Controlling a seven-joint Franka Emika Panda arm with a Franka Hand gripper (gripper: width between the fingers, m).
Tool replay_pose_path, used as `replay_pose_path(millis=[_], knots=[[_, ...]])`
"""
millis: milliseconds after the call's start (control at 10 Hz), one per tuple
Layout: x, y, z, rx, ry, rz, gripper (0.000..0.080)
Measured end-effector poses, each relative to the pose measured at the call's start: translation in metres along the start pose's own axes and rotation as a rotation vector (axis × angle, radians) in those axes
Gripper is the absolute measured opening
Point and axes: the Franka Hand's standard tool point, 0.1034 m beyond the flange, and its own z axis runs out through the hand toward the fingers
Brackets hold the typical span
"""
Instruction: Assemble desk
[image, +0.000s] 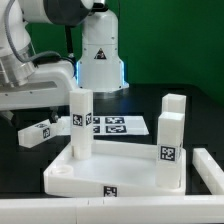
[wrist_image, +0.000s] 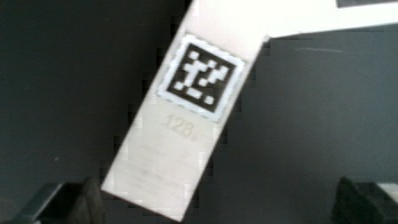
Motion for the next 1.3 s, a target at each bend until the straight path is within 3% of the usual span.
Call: replay_pose_path(millis=[100, 300, 400, 500, 700, 900, 1000, 1300], knots=[[0.000, -0.001, 0.001, 0.012, 0.000, 0.077, 0.0649], [-0.008, 0.002, 0.008, 0.101, -0.146, 0.216, 0.0649], [-0.006, 0.002, 0.009, 0.195, -0.249, 0.280, 0.0649], [-0.001, 0.006, 0.010, 0.206, -0.289, 0.278, 0.0649], [-0.006, -0.002, 0.013, 0.245, -0.432, 0.256, 0.0649], [-0.021, -0.005, 0.018, 0.315, -0.703, 0.275, 0.0649], [-0.017, -0.005, 0.023, 0.326, -0.784, 0.260, 0.0649], [-0.016, -0.007, 0.025, 0.323, -0.791, 0.249, 0.0649]])
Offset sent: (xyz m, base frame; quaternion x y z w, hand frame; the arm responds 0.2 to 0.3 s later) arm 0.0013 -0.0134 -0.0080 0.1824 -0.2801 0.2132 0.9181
